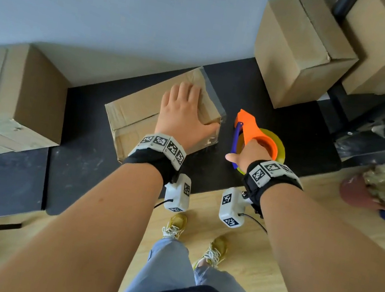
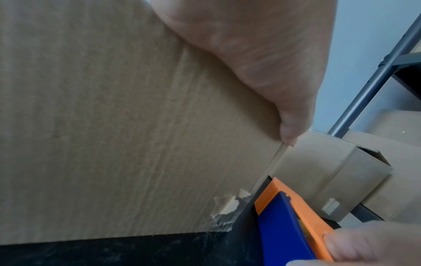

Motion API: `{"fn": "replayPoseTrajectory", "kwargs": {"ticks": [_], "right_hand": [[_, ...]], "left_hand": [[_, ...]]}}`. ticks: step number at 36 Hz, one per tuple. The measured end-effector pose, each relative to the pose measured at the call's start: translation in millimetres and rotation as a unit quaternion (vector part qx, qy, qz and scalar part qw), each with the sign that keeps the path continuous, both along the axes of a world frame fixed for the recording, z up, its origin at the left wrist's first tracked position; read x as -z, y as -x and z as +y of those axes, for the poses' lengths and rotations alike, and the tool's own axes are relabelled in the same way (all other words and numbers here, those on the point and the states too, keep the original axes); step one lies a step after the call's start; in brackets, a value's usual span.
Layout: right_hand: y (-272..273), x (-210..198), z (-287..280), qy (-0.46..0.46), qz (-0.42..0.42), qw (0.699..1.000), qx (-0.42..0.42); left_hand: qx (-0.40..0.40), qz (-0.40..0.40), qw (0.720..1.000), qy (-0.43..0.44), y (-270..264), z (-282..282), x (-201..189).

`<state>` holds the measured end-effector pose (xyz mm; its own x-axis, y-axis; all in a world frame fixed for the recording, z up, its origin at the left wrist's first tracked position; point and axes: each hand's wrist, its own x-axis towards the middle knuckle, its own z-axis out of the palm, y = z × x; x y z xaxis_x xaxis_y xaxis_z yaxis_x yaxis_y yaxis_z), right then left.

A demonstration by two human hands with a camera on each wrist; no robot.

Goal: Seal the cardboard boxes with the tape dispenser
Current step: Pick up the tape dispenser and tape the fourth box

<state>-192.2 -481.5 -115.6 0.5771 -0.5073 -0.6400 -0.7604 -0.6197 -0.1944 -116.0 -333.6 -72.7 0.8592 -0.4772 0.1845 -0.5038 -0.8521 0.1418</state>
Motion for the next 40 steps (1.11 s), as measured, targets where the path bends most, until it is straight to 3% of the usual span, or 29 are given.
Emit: {"fn": "replayPoseTrajectory", "kwargs": {"ticks": [5,8,11,18,28,35,40], "right_hand": [[5.7,-14.9,-11.6,-0.052,-0.047,0.995,0.065],[15.8,-29.8,-16.2,0.0,-0.106,0.993,0.046],[16.3,-41.6,-19.6,0.012,-0.131,0.988,0.078],[14.4,-68.9,-12.0,0.02,-0.203,0.978,0.05],[-1.5,-87.6,16.1,-0.079,-0.307,0.948,0.012],[-10.2,-86.8,42.0,-0.083,-0.306,0.948,-0.03],[-10.1,-86.5,55.4,-0.078,-0.346,0.934,-0.031]], "left_hand": [[0.013,0.014,1.0,0.0,2.7,3.4,-3.4],[0.035,0.026,0.999,-0.011,2.6,7.9,-7.5],[0.057,0.043,0.997,-0.027,1.6,14.7,-12.7],[0.077,0.035,0.993,-0.088,5.0,28.7,-27.1],[0.107,0.025,0.979,-0.171,15.0,58.6,-34.4],[0.128,0.017,0.978,-0.167,4.7,81.3,-32.3],[0.093,0.055,0.991,-0.081,-4.6,93.6,-31.9]]}}
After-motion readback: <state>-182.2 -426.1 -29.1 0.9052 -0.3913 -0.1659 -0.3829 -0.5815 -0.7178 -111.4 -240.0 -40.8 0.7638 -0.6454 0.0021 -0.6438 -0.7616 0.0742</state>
